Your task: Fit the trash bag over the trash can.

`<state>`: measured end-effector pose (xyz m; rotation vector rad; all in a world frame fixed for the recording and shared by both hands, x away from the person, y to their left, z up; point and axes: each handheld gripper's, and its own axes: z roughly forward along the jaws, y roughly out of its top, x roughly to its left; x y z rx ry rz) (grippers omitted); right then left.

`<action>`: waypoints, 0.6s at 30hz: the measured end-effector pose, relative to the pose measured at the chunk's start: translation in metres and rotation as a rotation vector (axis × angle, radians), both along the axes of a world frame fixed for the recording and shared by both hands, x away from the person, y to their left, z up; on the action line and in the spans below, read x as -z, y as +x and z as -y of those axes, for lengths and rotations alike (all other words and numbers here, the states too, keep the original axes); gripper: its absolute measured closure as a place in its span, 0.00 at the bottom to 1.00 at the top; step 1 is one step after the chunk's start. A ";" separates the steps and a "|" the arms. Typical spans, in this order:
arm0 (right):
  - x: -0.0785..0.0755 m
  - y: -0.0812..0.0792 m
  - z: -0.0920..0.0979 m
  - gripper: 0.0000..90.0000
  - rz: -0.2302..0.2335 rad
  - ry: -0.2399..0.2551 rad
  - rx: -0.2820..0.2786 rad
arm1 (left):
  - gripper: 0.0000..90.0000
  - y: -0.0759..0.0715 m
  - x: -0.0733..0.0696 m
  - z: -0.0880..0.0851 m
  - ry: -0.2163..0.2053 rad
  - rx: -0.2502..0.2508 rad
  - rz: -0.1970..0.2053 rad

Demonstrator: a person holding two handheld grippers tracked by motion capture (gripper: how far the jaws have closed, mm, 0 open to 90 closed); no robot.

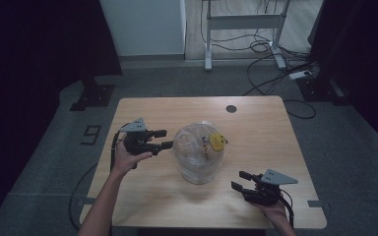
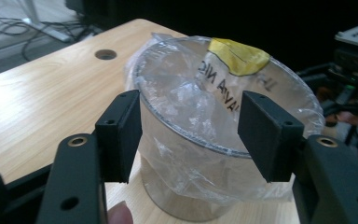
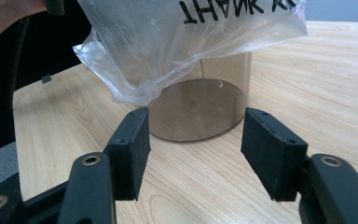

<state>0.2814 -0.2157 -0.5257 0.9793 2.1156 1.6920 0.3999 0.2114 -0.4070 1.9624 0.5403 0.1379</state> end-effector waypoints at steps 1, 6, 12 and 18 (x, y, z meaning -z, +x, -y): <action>0.000 0.000 0.000 0.47 -0.001 -0.002 0.000 | 0.44 0.003 -0.002 0.001 0.000 0.024 -0.003; 0.001 0.000 -0.002 0.47 -0.001 -0.009 -0.005 | 0.48 0.009 -0.006 0.007 0.014 0.061 -0.013; 0.002 -0.002 -0.003 0.47 0.002 -0.026 -0.011 | 0.51 0.022 -0.009 0.022 0.056 0.086 -0.053; 0.004 -0.001 -0.003 0.48 -0.002 -0.033 -0.011 | 0.56 0.030 -0.008 0.043 0.122 0.097 -0.071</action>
